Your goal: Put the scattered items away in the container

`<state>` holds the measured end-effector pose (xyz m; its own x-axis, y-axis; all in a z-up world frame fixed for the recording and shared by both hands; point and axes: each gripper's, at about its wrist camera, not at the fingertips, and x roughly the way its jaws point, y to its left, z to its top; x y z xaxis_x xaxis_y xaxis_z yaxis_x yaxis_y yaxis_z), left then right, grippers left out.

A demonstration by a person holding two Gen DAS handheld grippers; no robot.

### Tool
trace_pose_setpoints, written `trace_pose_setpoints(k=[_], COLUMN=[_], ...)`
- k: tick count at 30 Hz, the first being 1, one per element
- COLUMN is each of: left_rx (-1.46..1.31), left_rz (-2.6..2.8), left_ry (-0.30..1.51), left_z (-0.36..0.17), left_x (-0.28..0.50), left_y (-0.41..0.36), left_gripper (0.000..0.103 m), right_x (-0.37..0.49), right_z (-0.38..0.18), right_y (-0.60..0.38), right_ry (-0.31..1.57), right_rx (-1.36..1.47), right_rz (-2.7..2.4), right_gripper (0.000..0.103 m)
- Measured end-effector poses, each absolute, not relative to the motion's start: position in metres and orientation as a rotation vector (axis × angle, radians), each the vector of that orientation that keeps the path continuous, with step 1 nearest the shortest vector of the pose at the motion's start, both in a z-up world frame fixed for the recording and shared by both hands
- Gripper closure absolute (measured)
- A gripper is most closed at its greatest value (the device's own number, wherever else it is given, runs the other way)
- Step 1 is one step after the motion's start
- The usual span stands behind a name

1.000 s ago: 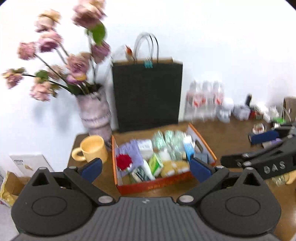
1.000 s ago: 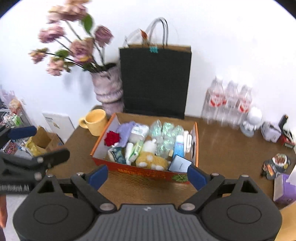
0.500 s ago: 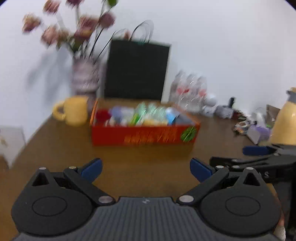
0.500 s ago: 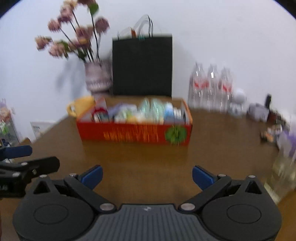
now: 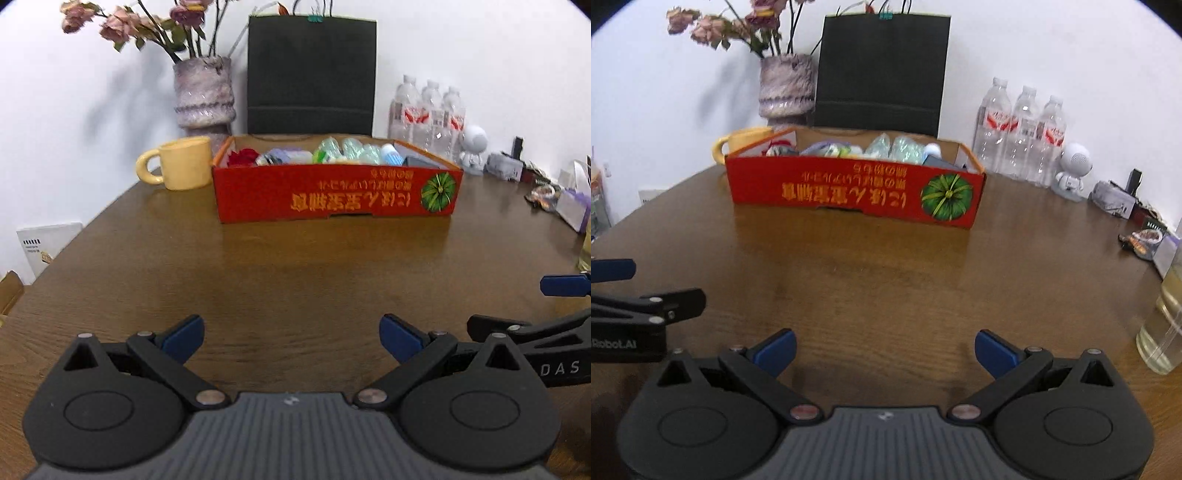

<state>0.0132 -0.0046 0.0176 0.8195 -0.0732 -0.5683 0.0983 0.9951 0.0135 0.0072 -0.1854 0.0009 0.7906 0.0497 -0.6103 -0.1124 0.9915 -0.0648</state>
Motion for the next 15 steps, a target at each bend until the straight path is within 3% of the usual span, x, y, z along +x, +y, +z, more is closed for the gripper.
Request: trace_pose_setpoints(k=[15], left_rx=[0.077], left_rz=[-0.082], left_ry=[0.69], left_z=[0.0048], left_x=[0.0086], left_y=[-0.0044], left_gripper=[0.0], right_x=[0.0071], right_z=[-0.0063], right_y=[-0.185], right_ry=[0.676], right_rx=[-0.058], right_rz=[0.085], right_gripper=[0.0])
